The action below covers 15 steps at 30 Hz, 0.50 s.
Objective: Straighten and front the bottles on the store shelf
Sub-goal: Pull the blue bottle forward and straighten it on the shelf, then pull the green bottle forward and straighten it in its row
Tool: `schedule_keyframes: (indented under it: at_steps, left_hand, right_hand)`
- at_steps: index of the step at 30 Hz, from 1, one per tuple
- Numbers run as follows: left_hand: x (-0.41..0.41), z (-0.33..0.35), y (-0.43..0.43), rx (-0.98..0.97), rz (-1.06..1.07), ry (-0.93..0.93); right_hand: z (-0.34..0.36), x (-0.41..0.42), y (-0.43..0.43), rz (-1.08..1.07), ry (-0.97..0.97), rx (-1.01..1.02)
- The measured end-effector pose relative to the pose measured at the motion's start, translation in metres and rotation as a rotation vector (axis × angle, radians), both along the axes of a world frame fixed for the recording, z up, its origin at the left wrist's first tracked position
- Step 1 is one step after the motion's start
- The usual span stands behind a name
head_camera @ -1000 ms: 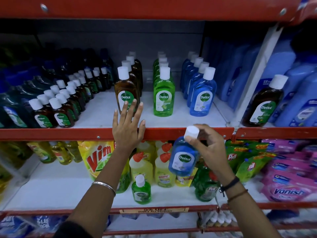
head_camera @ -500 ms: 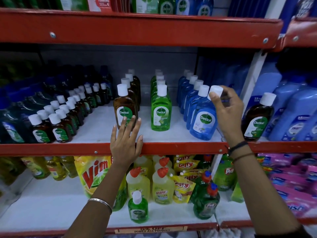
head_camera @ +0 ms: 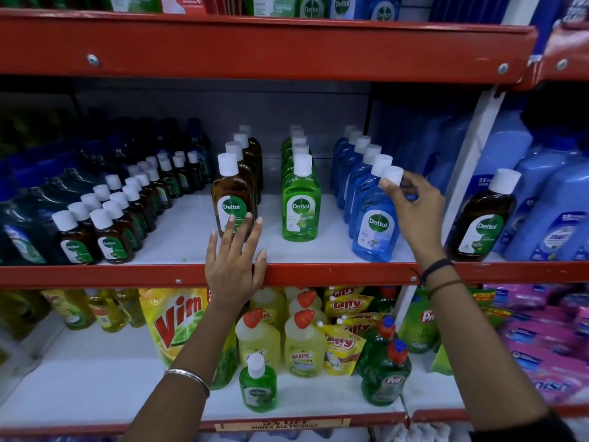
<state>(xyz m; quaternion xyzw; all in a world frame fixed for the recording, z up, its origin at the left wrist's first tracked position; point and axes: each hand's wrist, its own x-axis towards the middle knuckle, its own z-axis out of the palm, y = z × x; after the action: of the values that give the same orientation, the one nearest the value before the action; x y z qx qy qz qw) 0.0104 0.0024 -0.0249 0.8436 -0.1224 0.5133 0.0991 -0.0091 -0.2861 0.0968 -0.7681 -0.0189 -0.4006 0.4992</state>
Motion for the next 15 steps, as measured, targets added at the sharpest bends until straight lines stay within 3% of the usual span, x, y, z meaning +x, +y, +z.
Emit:
schedule_keyframes:
  at_steps: [8, 12, 15]
  left_hand:
    - [-0.006, 0.003, 0.016, 0.004, -0.022, 0.06]
    - [-0.004, 0.001, 0.033, 0.01, -0.008, 0.066]
    - [-0.002, 0.0, 0.034, 0.005, -0.015, 0.06]
  right_hand:
    - [-0.055, -0.049, 0.034, -0.116, -0.143, -0.044]
    - [-0.104, -0.081, 0.075, 0.062, -0.082, -0.057]
    - [-0.149, -0.091, 0.104, 0.274, 0.071, -0.043]
